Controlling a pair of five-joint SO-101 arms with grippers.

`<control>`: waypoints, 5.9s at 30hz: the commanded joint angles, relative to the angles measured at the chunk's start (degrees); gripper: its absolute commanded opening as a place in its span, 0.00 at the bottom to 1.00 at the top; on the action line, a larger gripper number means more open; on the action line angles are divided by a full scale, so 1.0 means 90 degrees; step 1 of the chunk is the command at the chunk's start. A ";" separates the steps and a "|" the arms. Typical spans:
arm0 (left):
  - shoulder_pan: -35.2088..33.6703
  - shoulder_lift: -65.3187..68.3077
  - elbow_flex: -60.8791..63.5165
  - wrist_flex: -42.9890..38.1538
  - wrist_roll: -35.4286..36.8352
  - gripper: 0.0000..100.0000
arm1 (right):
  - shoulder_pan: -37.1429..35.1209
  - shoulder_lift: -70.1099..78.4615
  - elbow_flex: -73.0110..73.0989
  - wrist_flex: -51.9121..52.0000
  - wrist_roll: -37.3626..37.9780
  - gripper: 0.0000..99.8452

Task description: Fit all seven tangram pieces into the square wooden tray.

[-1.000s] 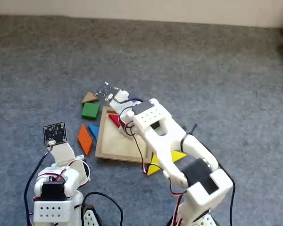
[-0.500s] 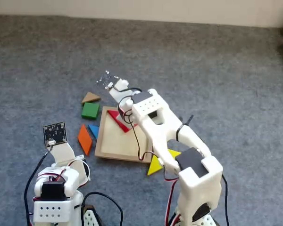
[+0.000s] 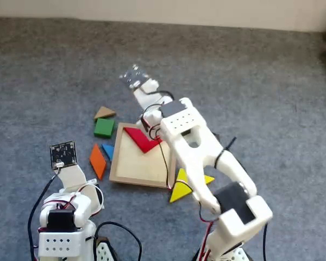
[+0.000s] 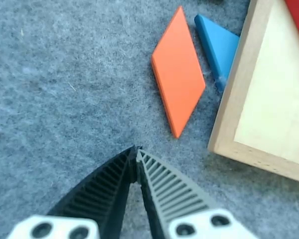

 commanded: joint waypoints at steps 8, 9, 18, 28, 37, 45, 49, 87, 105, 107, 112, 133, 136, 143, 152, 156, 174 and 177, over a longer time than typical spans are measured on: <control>-0.0073 -0.0327 0.0132 0.0039 -0.0029 0.01 | 0.0493 -0.1275 0.0308 0.1099 -0.2276 0.01; -0.0073 -0.0327 0.0132 0.0039 -0.0029 0.01 | 0.0493 -0.1275 0.0435 0.1148 -0.2549 0.01; -0.0073 -0.0327 0.0132 0.0039 -0.0029 0.01 | 0.0503 -0.1265 0.1216 0.1167 -0.5265 0.01; -0.0073 -0.0327 0.0132 0.0039 -0.0029 0.01 | 0.0796 -0.1245 0.1822 0.1656 -0.5626 0.15; -0.0073 -0.0327 0.0132 0.0039 -0.0029 0.01 | 0.0669 -0.1206 0.1910 0.1890 -0.6730 0.38; -0.0073 -0.0327 0.0132 0.0039 -0.0029 0.01 | 0.0484 -0.0816 0.2164 0.1832 -0.7062 0.40; -0.0073 -0.0327 0.0132 0.0039 -0.0029 0.01 | 0.0288 0.0073 0.2193 0.1832 -0.7394 0.40; -0.0073 -0.0327 0.0132 0.0039 -0.0029 0.01 | 0.0396 0.0611 0.2398 0.0933 -0.7941 0.40; -0.0073 -0.0327 0.0132 0.0039 -0.0029 0.01 | 0.1363 0.0611 0.2359 0.0933 -0.7375 0.17; -0.0073 -0.0327 0.0132 0.0039 -0.0029 0.01 | 0.1509 0.0601 0.2359 0.0933 -0.7248 0.17; -0.0073 -0.0327 0.0132 0.0039 -0.0029 0.01 | 0.2007 0.0562 0.2349 0.0943 -0.6037 0.17; -0.0073 -0.0327 0.0132 0.0039 -0.0029 0.01 | 0.1949 0.0523 0.1411 0.0991 -0.2051 0.16; -0.0073 -0.0327 0.0132 0.0039 -0.0029 0.01 | 0.1949 0.0249 0.1431 0.0991 -0.2051 0.16; -0.0073 -0.0327 0.0132 0.0039 -0.0029 0.01 | 0.1714 -0.1167 0.1538 0.1011 -0.2081 0.16; -0.0073 -0.0327 0.0132 0.0039 -0.0029 0.01 | 0.1499 -0.1372 0.1812 0.1070 -0.2120 0.17; -0.0073 -0.0327 0.0132 0.0039 -0.0029 0.01 | 0.1656 -0.1353 0.1822 0.1031 -0.3448 0.24; -0.0073 -0.0327 0.0132 0.0039 -0.0029 0.01 | 0.1724 0.0298 0.1792 0.0200 -0.4972 0.40; -0.0073 -0.0327 0.0132 0.0039 -0.0029 0.01 | 0.1929 0.0317 0.1792 0.0024 -0.4972 0.39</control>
